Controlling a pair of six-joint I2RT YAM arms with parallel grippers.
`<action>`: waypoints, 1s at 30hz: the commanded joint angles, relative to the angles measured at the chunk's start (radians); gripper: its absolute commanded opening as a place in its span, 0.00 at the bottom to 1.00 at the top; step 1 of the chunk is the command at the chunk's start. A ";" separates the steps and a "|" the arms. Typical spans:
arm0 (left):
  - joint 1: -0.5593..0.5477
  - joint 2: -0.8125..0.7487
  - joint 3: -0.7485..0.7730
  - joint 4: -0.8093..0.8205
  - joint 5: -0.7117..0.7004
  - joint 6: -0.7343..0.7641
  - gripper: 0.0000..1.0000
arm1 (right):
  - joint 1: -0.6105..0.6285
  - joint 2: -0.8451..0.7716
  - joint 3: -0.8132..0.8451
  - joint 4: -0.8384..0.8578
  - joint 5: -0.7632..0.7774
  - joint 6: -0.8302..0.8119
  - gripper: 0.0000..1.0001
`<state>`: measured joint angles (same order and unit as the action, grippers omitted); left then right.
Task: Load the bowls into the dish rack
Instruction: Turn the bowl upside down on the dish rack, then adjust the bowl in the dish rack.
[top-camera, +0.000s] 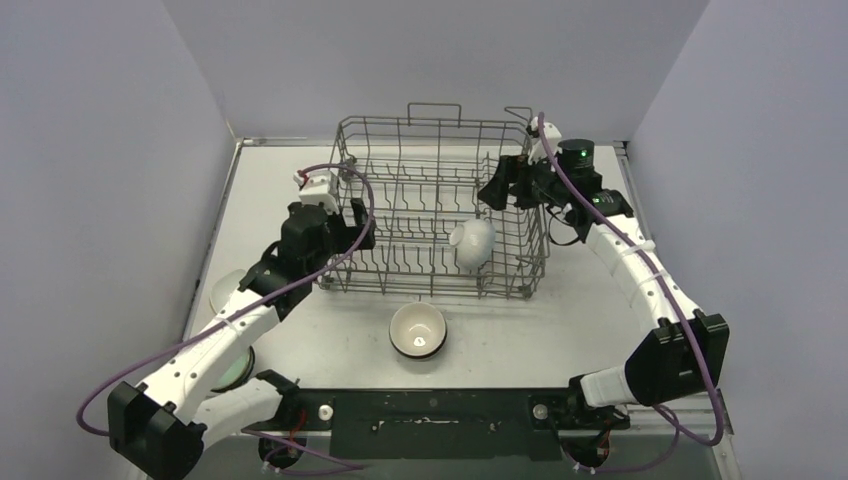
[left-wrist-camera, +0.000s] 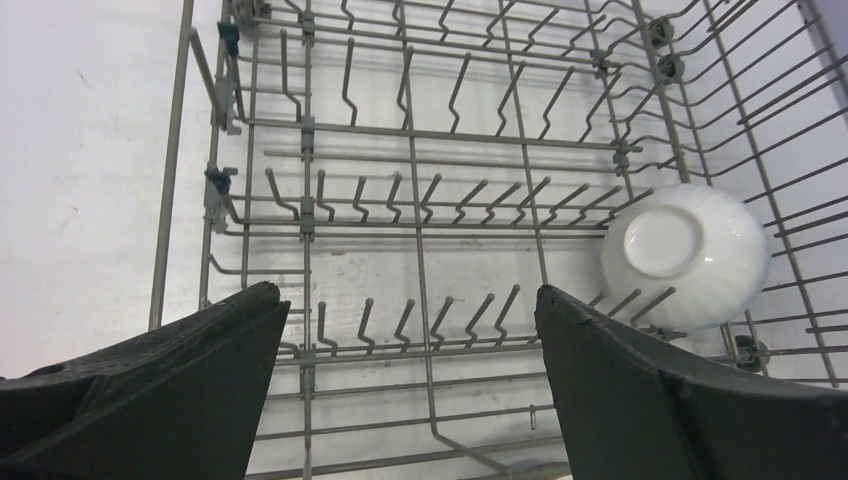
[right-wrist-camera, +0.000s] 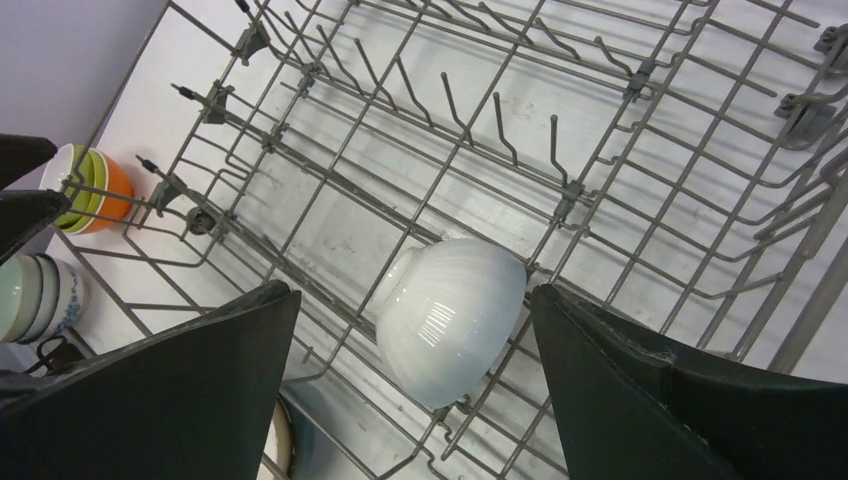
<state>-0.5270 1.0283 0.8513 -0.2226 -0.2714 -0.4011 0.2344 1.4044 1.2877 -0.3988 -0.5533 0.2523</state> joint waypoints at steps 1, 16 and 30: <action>0.002 0.028 0.073 0.005 -0.014 -0.026 0.96 | 0.002 -0.051 -0.018 0.019 0.043 0.003 0.90; 0.005 -0.057 0.049 0.052 0.061 -0.030 0.96 | 0.168 0.179 0.270 -0.402 0.586 0.027 0.93; 0.007 -0.058 0.034 0.078 0.069 -0.040 0.96 | 0.202 0.266 0.204 -0.364 0.461 0.054 0.95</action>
<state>-0.5270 0.9836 0.8867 -0.2050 -0.2127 -0.4343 0.4328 1.6577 1.5162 -0.8181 -0.0063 0.2848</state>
